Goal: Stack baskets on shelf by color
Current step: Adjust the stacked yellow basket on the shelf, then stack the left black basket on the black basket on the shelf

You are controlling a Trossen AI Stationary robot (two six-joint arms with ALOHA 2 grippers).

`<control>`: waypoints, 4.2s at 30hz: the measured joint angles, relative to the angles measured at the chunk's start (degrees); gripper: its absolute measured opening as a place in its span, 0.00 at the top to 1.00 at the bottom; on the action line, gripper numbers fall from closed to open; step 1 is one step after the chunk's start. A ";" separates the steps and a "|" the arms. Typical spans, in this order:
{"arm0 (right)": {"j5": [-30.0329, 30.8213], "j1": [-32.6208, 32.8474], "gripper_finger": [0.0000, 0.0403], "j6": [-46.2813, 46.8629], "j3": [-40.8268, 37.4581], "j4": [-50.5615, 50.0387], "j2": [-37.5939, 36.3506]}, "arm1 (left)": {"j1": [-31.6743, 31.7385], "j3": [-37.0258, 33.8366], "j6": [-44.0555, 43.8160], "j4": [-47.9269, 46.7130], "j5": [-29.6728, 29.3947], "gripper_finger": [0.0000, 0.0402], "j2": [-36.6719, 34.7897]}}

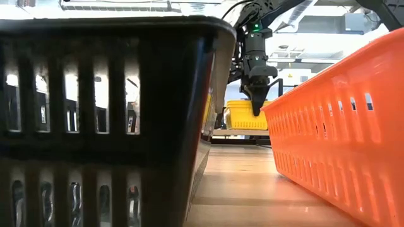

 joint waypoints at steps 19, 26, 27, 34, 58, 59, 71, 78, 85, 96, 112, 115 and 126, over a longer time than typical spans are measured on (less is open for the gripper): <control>2.87 2.39 0.56 5.01 11.04 -7.45 0.15 | 0.00 0.00 0.01 0.00 -0.05 1.00 0.02; 3.05 4.52 0.57 11.63 26.77 -14.98 0.10 | 0.02 0.00 -3.90 0.07 -3.52 1.00 0.02; 3.03 5.28 0.58 12.56 29.16 -15.84 0.10 | 0.01 0.00 -4.71 0.11 -4.23 1.00 0.03; 2.63 12.68 0.57 19.50 43.20 -17.64 -0.18 | 0.02 0.04 -0.90 1.05 -1.87 1.00 1.67; 3.25 27.89 0.59 33.84 41.99 -1.64 -14.90 | -7.08 0.04 26.03 19.43 14.16 1.00 39.98; 3.27 27.89 0.60 33.01 41.99 -1.20 -15.56 | -7.90 0.04 26.35 20.07 15.09 1.00 42.23; 3.55 26.56 0.60 27.59 41.97 -2.34 -23.23 | -17.52 -0.04 24.92 33.53 25.21 1.00 57.50; 3.55 26.58 0.60 24.83 41.96 -3.31 -24.70 | -20.85 0.02 18.53 40.47 24.39 1.00 57.90; 3.15 26.93 0.60 21.82 41.97 -2.95 -23.74 | -20.40 0.02 19.09 43.83 28.28 1.00 57.92; 2.92 27.15 0.60 20.05 41.99 -2.79 -24.17 | -20.78 0.00 19.66 40.69 24.58 0.75 57.96; 2.87 26.97 0.60 19.08 41.97 -2.55 -23.97 | -23.63 0.00 19.65 41.04 30.89 0.62 64.46; 2.87 26.97 0.60 19.13 41.99 -2.25 -23.81 | -23.53 0.27 19.77 41.90 36.74 0.62 66.56; 2.87 27.15 0.61 19.51 41.99 -2.37 -23.70 | -22.61 0.43 17.77 43.14 35.04 0.62 67.25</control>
